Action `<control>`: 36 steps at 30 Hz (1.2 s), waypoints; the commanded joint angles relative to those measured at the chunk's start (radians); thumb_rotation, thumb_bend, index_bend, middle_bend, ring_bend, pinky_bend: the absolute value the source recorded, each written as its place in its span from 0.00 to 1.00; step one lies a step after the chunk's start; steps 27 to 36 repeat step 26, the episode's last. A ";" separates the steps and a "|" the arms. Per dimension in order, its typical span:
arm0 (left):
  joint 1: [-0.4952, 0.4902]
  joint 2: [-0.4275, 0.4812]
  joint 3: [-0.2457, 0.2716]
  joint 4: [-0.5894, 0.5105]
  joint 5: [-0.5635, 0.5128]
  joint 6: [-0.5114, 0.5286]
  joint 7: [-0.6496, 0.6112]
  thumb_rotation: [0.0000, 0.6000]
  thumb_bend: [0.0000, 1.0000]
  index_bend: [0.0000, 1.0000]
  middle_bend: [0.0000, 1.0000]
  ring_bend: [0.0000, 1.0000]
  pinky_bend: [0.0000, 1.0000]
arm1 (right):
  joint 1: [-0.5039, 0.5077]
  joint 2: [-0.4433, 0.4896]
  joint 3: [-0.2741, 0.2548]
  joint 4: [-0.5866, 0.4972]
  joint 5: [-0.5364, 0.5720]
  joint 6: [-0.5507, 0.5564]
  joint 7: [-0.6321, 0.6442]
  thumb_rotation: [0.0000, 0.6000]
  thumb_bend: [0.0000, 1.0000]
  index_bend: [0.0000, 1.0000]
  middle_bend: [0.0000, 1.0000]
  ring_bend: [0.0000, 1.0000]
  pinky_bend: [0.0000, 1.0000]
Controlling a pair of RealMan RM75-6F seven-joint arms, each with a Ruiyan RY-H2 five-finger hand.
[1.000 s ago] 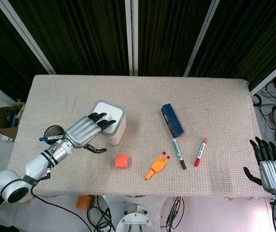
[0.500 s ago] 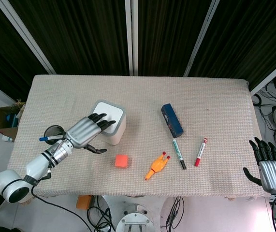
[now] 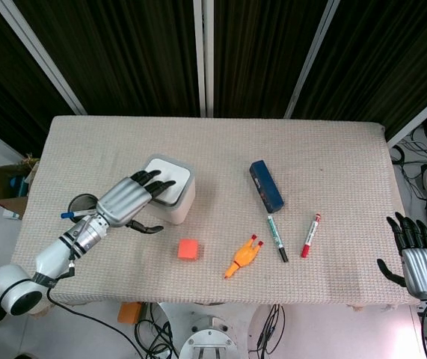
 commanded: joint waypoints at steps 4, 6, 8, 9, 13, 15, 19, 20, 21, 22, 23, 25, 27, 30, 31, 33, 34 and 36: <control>0.116 0.087 0.024 -0.062 0.075 0.169 0.001 0.42 0.17 0.08 0.23 0.06 0.20 | -0.001 -0.005 0.000 0.010 0.003 -0.002 0.011 1.00 0.22 0.00 0.00 0.00 0.00; 0.185 0.097 0.058 -0.060 0.105 0.251 0.018 0.43 0.17 0.08 0.22 0.06 0.20 | -0.001 -0.006 0.003 0.016 0.006 0.001 0.020 1.00 0.22 0.00 0.00 0.00 0.00; 0.253 0.091 0.090 -0.046 0.126 0.329 0.005 0.43 0.17 0.08 0.19 0.06 0.20 | -0.002 -0.008 0.005 0.022 0.009 0.002 0.026 1.00 0.22 0.00 0.00 0.00 0.00; 0.300 0.079 0.109 -0.026 0.140 0.385 -0.020 0.42 0.17 0.08 0.17 0.06 0.20 | -0.001 -0.009 0.006 0.025 0.010 0.002 0.029 1.00 0.22 0.00 0.00 0.00 0.00; 0.432 0.022 0.162 0.092 0.173 0.533 -0.084 0.41 0.16 0.08 0.14 0.06 0.20 | 0.001 -0.010 0.004 0.030 0.013 -0.008 0.028 1.00 0.22 0.00 0.00 0.00 0.00; 0.484 -0.010 0.187 0.151 0.175 0.572 -0.110 0.40 0.16 0.08 0.14 0.06 0.20 | 0.003 -0.011 0.004 0.029 0.014 -0.012 0.026 1.00 0.22 0.00 0.00 0.00 0.00; 0.547 -0.071 0.218 0.250 0.170 0.591 -0.195 0.40 0.16 0.09 0.14 0.06 0.20 | 0.004 -0.015 0.000 0.029 0.014 -0.019 0.021 1.00 0.22 0.00 0.00 0.00 0.00; 0.559 -0.090 0.223 0.284 0.171 0.593 -0.214 0.40 0.16 0.09 0.14 0.06 0.20 | 0.004 -0.015 -0.001 0.027 0.014 -0.021 0.020 1.00 0.22 0.00 0.00 0.00 0.00; 0.568 -0.104 0.224 0.309 0.173 0.597 -0.220 0.40 0.16 0.09 0.14 0.06 0.20 | 0.003 -0.014 -0.001 0.026 0.013 -0.021 0.020 1.00 0.22 0.00 0.00 0.00 0.00; 0.575 -0.119 0.225 0.332 0.177 0.602 -0.220 0.40 0.16 0.08 0.14 0.06 0.20 | 0.003 -0.013 -0.002 0.025 0.013 -0.020 0.019 1.00 0.22 0.00 0.00 0.00 0.00; 0.585 -0.140 0.224 0.358 0.188 0.615 -0.220 0.40 0.16 0.08 0.14 0.06 0.20 | 0.002 -0.012 -0.002 0.023 0.012 -0.017 0.018 1.00 0.22 0.00 0.00 0.00 0.00; 0.597 -0.167 0.222 0.389 0.208 0.639 -0.222 0.41 0.16 0.08 0.14 0.06 0.20 | 0.000 -0.010 -0.002 0.020 0.011 -0.013 0.018 1.00 0.21 0.00 0.00 0.00 0.00; 0.604 -0.178 0.218 0.401 0.215 0.653 -0.219 0.41 0.16 0.09 0.14 0.06 0.20 | 0.000 -0.008 -0.001 0.018 0.011 -0.011 0.019 1.00 0.22 0.00 0.00 0.00 0.00; 0.604 -0.178 0.218 0.401 0.215 0.653 -0.219 0.41 0.16 0.09 0.14 0.06 0.20 | 0.000 -0.008 -0.001 0.018 0.011 -0.011 0.019 1.00 0.22 0.00 0.00 0.00 0.00; 0.604 -0.178 0.218 0.401 0.215 0.653 -0.219 0.41 0.16 0.09 0.14 0.06 0.20 | 0.000 -0.008 -0.001 0.018 0.011 -0.011 0.019 1.00 0.22 0.00 0.00 0.00 0.00; 0.604 -0.178 0.218 0.401 0.215 0.653 -0.219 0.41 0.16 0.09 0.14 0.06 0.20 | 0.000 -0.008 -0.001 0.018 0.011 -0.011 0.019 1.00 0.22 0.00 0.00 0.00 0.00; 0.604 -0.178 0.218 0.401 0.215 0.653 -0.219 0.41 0.16 0.09 0.14 0.06 0.20 | 0.000 -0.008 -0.001 0.018 0.011 -0.011 0.019 1.00 0.22 0.00 0.00 0.00 0.00; 0.604 -0.178 0.218 0.401 0.215 0.653 -0.219 0.41 0.16 0.09 0.14 0.06 0.20 | 0.000 -0.008 -0.001 0.018 0.011 -0.011 0.019 1.00 0.22 0.00 0.00 0.00 0.00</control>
